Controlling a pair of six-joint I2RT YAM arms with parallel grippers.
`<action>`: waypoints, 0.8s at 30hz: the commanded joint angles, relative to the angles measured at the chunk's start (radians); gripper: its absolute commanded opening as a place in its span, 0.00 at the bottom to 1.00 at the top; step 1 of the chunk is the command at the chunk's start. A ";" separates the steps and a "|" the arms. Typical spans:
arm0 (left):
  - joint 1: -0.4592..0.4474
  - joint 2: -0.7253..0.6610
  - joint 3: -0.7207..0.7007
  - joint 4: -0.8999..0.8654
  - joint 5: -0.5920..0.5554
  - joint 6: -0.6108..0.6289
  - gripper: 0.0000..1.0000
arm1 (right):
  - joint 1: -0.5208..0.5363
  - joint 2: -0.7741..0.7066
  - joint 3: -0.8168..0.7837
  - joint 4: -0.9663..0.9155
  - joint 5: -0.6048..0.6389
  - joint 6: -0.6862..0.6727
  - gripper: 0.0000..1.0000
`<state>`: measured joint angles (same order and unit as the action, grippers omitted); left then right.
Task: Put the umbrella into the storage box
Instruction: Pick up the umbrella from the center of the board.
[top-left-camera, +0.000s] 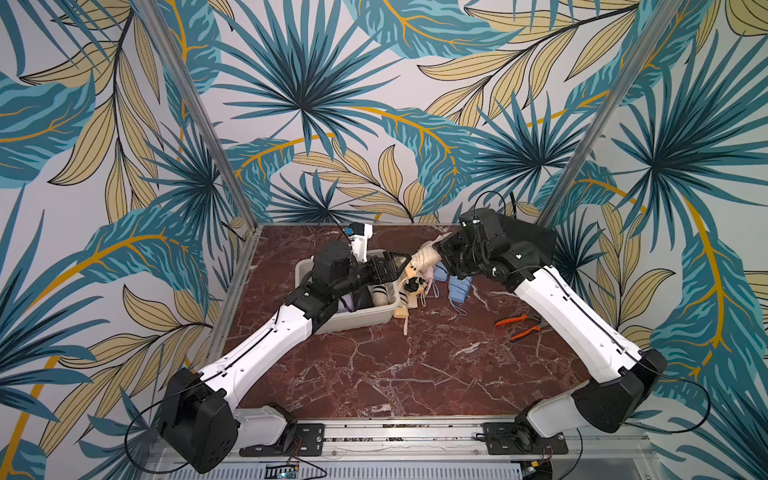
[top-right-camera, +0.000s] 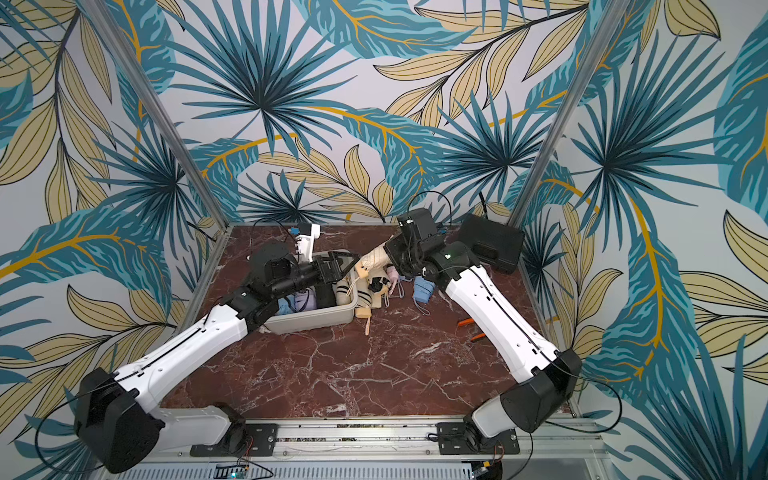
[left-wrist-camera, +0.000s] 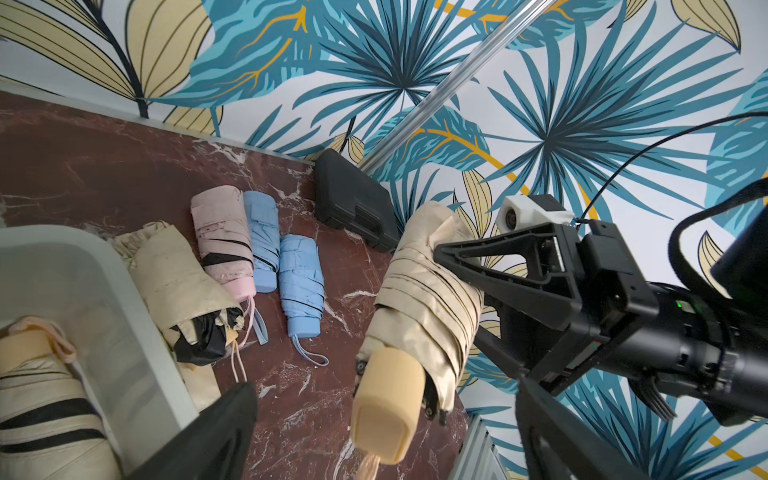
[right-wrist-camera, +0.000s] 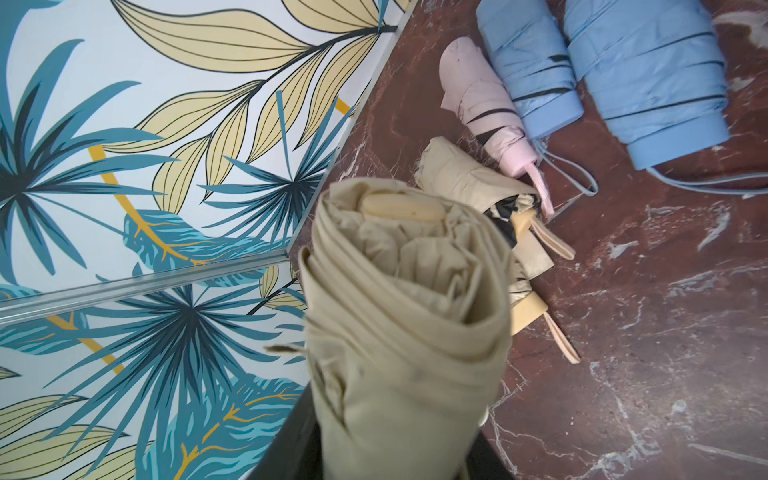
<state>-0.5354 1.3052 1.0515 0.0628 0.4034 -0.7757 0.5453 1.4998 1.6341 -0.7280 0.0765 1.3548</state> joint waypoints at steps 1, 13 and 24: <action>-0.001 0.010 0.030 0.077 0.068 0.015 1.00 | 0.031 -0.009 0.040 0.074 0.003 0.049 0.34; -0.002 0.043 0.046 0.069 0.130 0.019 0.64 | 0.098 0.020 0.038 0.113 0.002 0.100 0.35; 0.001 0.037 0.073 0.026 0.132 0.060 0.38 | 0.101 0.020 0.014 0.136 0.000 0.093 0.55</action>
<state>-0.5331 1.3525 1.0828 0.0837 0.5159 -0.7437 0.6388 1.5204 1.6493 -0.6540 0.0776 1.4570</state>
